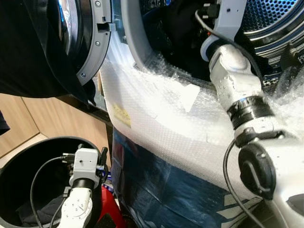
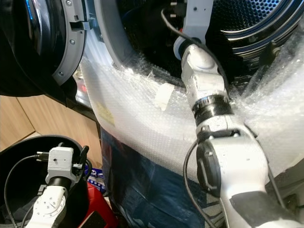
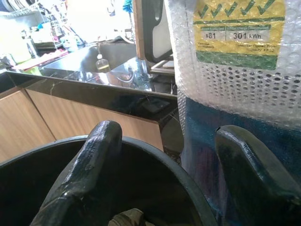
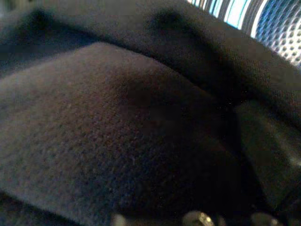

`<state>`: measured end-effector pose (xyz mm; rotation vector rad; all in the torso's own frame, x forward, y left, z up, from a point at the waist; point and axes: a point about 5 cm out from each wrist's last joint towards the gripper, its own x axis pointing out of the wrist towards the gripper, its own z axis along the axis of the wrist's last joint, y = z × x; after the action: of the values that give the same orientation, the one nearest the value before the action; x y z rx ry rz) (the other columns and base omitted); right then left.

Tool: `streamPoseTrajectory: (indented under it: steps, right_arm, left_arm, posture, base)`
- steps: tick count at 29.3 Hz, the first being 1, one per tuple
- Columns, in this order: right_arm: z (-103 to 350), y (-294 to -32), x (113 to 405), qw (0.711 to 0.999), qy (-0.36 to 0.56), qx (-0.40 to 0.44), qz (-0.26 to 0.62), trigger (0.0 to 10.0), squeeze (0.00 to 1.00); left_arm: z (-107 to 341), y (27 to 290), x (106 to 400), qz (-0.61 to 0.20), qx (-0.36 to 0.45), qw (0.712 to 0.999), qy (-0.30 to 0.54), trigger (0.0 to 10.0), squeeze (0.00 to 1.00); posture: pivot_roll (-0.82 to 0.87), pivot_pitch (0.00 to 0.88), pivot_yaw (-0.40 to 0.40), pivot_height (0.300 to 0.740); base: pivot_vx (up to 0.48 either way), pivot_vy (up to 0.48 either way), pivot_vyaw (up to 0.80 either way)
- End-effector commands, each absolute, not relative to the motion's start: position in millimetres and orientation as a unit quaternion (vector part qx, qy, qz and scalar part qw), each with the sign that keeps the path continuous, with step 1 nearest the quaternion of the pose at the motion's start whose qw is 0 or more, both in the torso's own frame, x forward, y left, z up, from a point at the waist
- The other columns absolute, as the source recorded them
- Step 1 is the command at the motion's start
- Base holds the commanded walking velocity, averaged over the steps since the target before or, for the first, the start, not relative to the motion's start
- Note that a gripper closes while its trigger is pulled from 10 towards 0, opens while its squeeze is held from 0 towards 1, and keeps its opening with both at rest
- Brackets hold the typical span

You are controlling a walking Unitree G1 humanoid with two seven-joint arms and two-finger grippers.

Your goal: Clothes washing

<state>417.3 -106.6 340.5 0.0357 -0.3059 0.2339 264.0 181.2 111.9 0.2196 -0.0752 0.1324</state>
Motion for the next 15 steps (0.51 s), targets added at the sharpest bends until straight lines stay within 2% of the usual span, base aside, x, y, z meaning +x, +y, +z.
streamPoseTrajectory:
  steps: [1,7,12,15]
  right_arm:
    - [348.6,-106.4,413.6,0.979,-0.165,0.013,0.121,10.0,1.0]
    - [335.0,-124.7,397.7,0.98,-0.166,-0.005,0.11,10.0,1.0]
    - [339.8,-159.6,378.7,0.98,-0.188,-0.013,0.061,10.0,1.0]
    - [340.2,-163.4,371.6,0.978,-0.196,-0.018,0.063,10.0,1.0]
  left_arm:
    - [116.9,180.1,263.2,0.062,0.121,0.99,-0.046,10.0,0.0]
    - [116.0,179.1,262.2,0.057,0.122,0.99,-0.045,10.0,0.0]
    - [117.0,179.9,263.1,0.056,0.122,0.99,-0.046,10.0,0.0]
    - [116.9,178.7,264.3,0.048,0.124,0.99,-0.046,10.0,0.0]
  posture:
    - [0.11,0.0,-0.092,0.74]
    - [0.11,0.0,-0.089,0.74]
    - [0.1,0.0,-0.083,0.74]
    - [0.09,0.0,-0.077,0.74]
  base:
    - [0.0,0.0,0.0]
    - [0.0,0.0,0.0]
    - [0.0,0.0,0.0]
    - [0.0,0.0,0.0]
